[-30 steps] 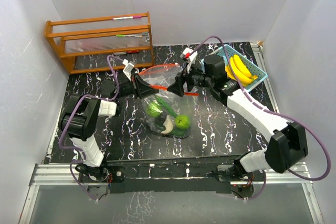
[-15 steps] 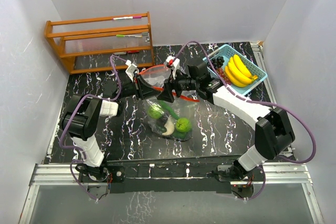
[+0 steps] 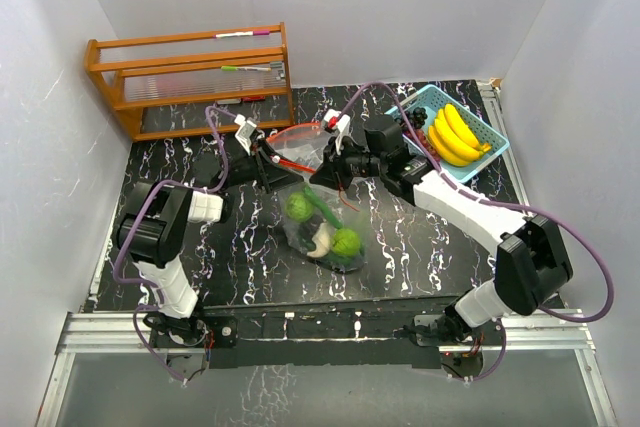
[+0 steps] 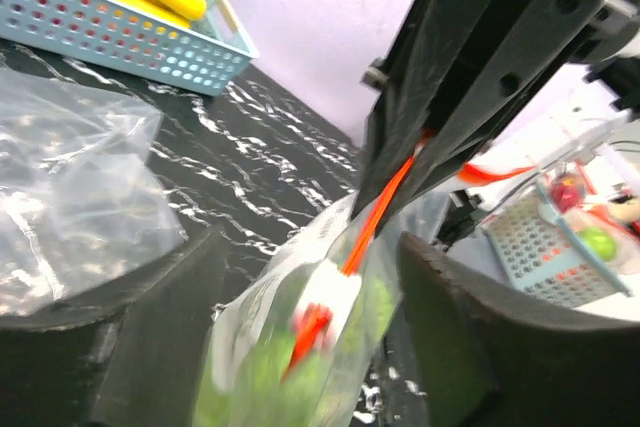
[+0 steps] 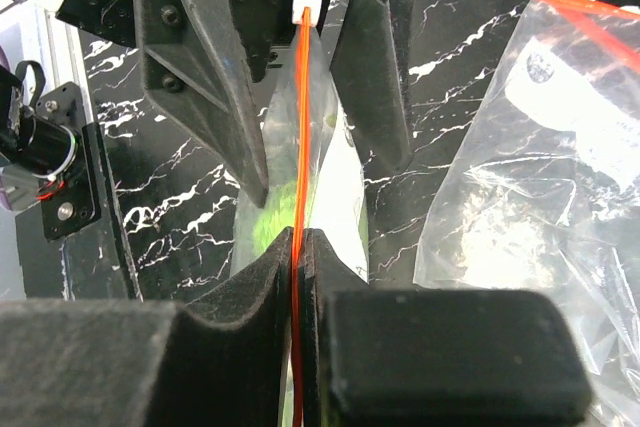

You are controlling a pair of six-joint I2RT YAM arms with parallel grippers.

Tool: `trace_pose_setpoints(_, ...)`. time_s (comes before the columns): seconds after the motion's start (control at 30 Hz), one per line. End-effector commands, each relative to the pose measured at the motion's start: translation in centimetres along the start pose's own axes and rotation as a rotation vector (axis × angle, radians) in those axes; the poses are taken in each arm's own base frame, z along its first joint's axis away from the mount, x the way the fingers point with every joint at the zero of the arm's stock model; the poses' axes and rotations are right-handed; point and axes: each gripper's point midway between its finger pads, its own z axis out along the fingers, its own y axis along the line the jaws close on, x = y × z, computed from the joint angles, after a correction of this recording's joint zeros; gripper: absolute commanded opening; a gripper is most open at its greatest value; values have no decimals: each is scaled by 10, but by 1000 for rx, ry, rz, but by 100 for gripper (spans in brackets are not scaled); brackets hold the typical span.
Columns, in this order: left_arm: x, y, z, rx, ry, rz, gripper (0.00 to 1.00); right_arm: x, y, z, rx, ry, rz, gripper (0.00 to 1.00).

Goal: Open the zip-top bag and remove the fake food
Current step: Unzip the zipper food storage bag at the center of the board.

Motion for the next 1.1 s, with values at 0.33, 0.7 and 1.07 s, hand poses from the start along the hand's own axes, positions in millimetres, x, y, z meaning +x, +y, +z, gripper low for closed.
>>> trace_pose_setpoints(0.33, -38, -24, -9, 16, -144, 275, 75, -55, 21, -22, -28, -150, -119, 8)
trace_pose_setpoints(0.7, -41, -30, -9, 24, -146, 295, 13, -56, 15, -25, 10, -147, -114, 8)
trace_pose_setpoints(1.07, -56, -44, -6, 55, -158, 278, 0, -45, -1, -13, 52, -100, -76, 34)
